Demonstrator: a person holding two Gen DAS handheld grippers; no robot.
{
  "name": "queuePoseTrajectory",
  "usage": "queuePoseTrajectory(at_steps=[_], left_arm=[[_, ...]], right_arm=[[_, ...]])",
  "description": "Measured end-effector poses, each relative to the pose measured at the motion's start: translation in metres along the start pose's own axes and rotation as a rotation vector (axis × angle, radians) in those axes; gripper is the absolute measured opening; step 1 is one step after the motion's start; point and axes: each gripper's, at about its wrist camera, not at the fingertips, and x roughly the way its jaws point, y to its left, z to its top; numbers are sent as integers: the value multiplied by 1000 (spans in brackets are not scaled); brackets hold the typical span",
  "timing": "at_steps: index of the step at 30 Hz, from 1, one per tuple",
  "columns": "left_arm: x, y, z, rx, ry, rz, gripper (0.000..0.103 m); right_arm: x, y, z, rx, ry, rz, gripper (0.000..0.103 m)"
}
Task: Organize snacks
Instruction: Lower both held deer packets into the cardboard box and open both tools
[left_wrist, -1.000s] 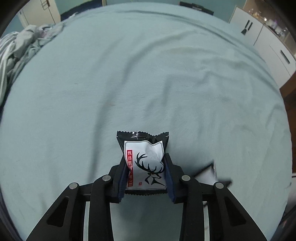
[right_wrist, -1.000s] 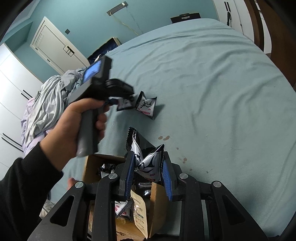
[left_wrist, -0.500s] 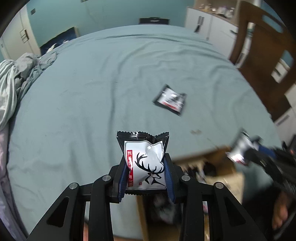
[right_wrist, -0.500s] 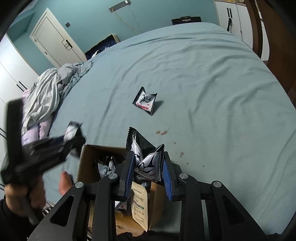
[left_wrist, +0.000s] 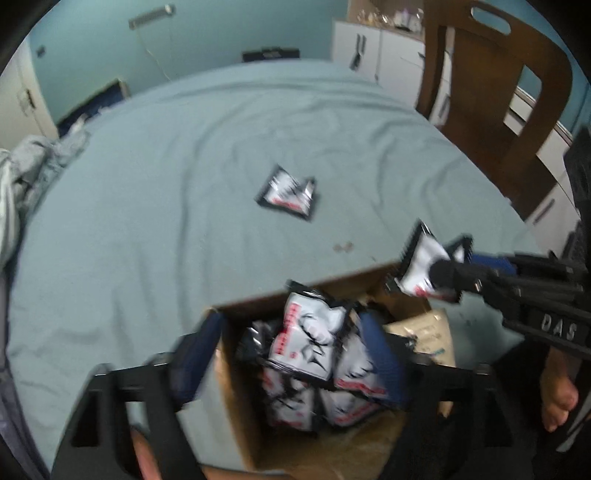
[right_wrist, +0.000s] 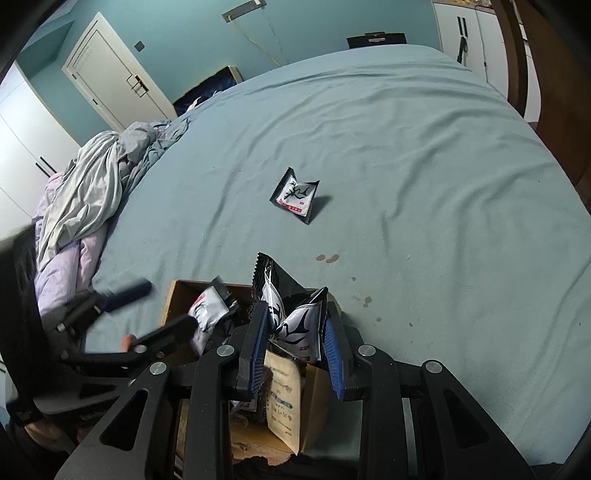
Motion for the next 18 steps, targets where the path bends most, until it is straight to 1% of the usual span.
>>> queuePoseTrajectory(at_steps=[2,6,10,12,14,15,16,18], left_arm=[[-6,8,2,-25,-27,23,83],[-9,22,5,-70,-44,70,83],[-3,29,7,-91,-35,105,83],[-2,31,8,-96,-32,117,83],[-3,33,7,-101,-33,117,83],[-4,33,7,-104,-33,116,83],[-5,34,7,-108,-37,117,83],[-8,36,7,-114,-47,123,83]], right_arm=[[1,1,-1,-11,7,-1,27],[4,8,-2,-49,25,-2,27],[5,19,-5,-102,47,30,27],[2,23,-6,-129,32,31,27],[-4,24,-6,-137,2,70,27],[-6,24,-6,-132,-7,98,27],[-12,22,-6,-121,-24,147,27],[-18,20,-8,-113,-45,200,27]])
